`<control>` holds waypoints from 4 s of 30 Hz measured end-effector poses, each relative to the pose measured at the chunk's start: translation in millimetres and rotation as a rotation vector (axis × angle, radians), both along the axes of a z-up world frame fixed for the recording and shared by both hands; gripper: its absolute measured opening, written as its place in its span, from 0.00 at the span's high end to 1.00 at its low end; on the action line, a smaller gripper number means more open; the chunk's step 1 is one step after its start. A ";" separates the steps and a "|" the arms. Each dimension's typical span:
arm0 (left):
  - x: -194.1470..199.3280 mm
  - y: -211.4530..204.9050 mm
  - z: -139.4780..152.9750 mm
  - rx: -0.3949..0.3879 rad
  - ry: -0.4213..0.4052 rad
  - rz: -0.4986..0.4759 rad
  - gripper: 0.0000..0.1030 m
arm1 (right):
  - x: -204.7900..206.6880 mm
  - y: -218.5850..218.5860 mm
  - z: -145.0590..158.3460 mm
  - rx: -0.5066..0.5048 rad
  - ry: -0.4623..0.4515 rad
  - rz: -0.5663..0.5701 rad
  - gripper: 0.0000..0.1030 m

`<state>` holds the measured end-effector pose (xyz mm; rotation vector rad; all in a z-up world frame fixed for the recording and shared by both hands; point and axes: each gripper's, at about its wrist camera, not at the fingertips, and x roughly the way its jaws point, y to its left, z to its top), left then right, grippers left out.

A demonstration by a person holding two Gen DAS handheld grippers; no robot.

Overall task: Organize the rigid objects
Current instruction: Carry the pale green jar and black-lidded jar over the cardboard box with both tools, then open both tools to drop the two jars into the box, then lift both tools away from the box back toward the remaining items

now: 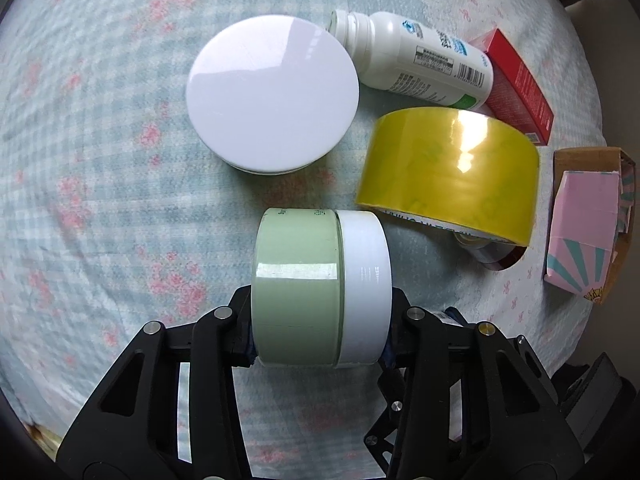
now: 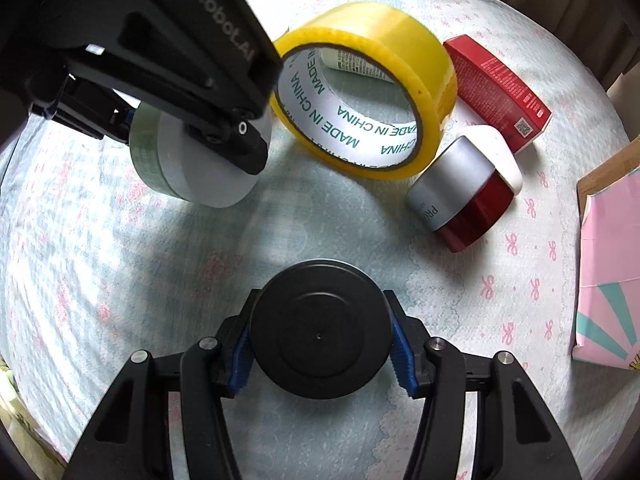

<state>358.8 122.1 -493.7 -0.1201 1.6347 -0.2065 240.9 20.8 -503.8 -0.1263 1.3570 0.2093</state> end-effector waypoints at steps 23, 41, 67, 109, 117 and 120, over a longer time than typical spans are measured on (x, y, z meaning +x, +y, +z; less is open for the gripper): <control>-96.2 46.9 198.0 -0.136 -0.239 0.023 0.62 | -48.1 -33.6 180.7 0.067 -0.084 -0.138 0.49; -123.8 -104.9 298.2 -0.200 -0.418 -0.049 0.62 | -38.7 -163.8 306.5 0.082 -0.180 -0.243 0.49; -46.5 -396.1 155.3 -0.097 -0.176 0.024 0.62 | 55.6 -415.6 158.8 0.047 -0.017 0.108 0.49; -38.4 -413.9 157.1 0.137 -0.298 -0.169 0.00 | 59.3 -391.5 140.6 0.014 -0.026 0.191 0.00; -67.6 -389.4 216.2 0.128 -0.383 -0.148 0.00 | 29.4 -386.7 184.4 -0.012 -0.080 0.226 0.00; -83.4 -373.2 236.2 0.120 -0.407 -0.122 0.00 | 22.9 -378.1 201.0 -0.016 -0.094 0.231 0.00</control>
